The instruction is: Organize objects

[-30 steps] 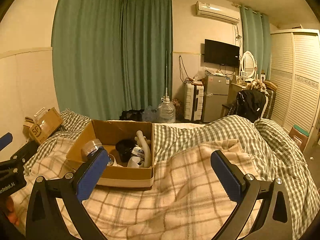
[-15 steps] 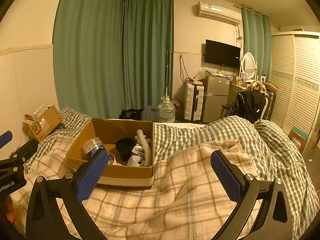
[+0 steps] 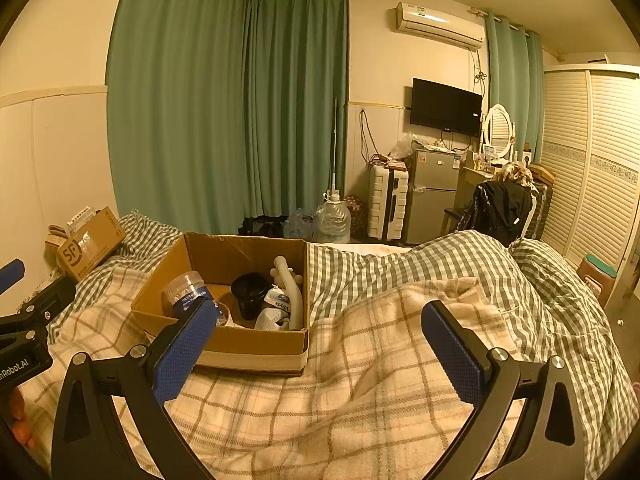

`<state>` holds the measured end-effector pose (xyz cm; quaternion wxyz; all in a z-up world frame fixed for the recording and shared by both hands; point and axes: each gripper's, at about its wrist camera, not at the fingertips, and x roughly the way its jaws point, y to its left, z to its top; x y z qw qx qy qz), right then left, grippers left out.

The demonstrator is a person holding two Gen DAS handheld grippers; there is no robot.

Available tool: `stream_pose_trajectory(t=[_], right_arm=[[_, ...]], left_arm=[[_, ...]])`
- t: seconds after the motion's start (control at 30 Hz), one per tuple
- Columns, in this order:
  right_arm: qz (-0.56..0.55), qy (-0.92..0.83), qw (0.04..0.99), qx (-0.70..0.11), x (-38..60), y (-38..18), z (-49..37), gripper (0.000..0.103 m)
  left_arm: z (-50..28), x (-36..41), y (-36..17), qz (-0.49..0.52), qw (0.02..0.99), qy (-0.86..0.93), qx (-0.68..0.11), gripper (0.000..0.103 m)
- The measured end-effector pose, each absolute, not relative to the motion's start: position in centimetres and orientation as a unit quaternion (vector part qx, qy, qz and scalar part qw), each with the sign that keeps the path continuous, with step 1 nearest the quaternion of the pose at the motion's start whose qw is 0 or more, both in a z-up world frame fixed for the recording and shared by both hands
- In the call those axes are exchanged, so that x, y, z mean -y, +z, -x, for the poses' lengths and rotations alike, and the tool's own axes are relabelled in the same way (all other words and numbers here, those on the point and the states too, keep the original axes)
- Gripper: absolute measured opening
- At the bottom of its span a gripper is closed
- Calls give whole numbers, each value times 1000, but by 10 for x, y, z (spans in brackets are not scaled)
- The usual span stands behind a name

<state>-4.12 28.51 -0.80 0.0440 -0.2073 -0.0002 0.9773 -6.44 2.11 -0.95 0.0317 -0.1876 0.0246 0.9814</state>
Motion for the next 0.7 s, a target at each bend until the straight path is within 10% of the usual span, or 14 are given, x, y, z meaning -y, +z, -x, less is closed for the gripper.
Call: stream_pose_trajectory(t=[0.7], right_arm=[[210,977,41,5,-286,-10,40,103]], left_arm=[[64,-21,-10,189,32,981,-16,103]])
